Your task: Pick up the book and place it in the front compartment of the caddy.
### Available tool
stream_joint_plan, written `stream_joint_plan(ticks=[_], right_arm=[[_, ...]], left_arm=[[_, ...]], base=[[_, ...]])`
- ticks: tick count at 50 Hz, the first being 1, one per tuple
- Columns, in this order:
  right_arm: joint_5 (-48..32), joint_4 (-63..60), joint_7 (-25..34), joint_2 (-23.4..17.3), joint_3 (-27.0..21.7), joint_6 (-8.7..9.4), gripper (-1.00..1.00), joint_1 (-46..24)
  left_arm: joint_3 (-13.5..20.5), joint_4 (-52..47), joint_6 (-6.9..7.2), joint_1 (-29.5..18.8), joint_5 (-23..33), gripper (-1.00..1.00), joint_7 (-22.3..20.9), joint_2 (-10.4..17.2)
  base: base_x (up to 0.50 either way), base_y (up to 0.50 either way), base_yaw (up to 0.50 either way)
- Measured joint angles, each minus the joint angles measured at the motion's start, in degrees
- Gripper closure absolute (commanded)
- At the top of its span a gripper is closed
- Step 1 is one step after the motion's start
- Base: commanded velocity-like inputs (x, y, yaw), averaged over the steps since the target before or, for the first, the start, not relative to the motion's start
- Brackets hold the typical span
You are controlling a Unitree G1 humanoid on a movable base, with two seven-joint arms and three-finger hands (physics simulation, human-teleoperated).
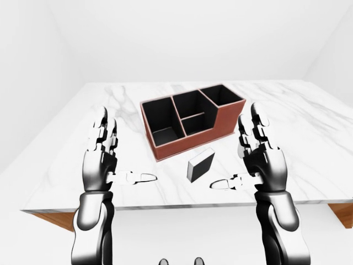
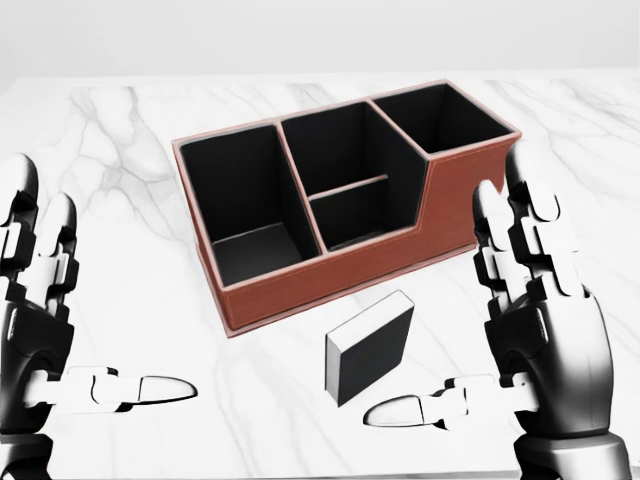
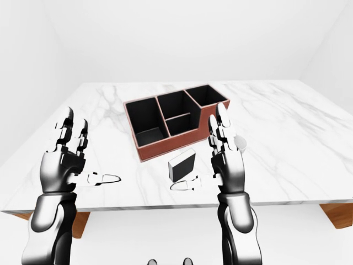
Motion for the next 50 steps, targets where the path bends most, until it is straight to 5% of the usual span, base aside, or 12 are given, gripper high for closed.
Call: stream_joint_plan(ticks=[33,50], right_arm=[[0.0,-1.3,-0.1,0.0,0.0,0.00,-1.00,-0.2],[-1.4,-1.8,-0.4,-0.1,0.5,0.00,-1.00,-0.2]], left_arm=[[0.1,-0.5,0.00,-0.4,0.0,-1.00,-0.2,-0.1],[0.1,-0.8,0.00,0.1,0.1,-1.00,-0.3,-0.1]], base=[[0.50,0.00,0.00],[0.01,0.00,0.00]])
